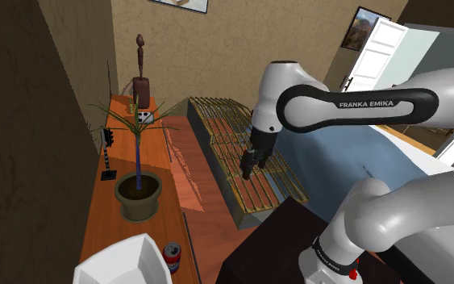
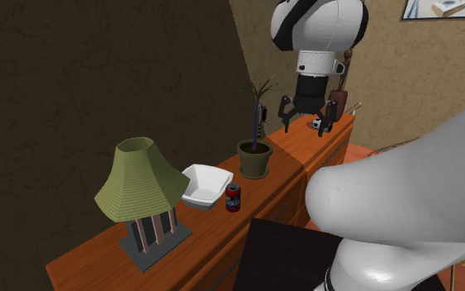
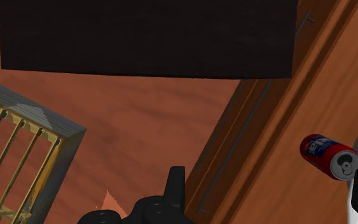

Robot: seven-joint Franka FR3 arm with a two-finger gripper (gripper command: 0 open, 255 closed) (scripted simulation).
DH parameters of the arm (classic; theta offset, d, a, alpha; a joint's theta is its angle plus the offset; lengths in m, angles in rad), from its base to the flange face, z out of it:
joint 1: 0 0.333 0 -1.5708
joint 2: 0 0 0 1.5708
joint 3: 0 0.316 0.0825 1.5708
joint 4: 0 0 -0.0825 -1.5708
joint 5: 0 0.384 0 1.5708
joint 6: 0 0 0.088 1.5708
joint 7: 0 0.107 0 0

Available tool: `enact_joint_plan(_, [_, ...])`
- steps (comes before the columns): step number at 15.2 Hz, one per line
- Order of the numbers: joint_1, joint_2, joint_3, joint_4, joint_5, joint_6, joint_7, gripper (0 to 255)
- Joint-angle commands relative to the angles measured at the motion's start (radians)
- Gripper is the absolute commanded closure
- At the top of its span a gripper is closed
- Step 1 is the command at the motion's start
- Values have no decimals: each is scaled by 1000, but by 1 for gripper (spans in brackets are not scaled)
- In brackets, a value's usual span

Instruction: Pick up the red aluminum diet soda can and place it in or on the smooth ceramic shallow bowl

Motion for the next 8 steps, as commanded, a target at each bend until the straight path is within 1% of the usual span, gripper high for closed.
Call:
enact_joint_plan(1, [16, 50, 31, -19, 15, 79, 9, 0])
enact_joint_plan(5, [40, 172, 90, -33, 31, 226, 26, 0])
enact_joint_plan(8, [52, 276, 135, -28, 29, 334, 45, 0])
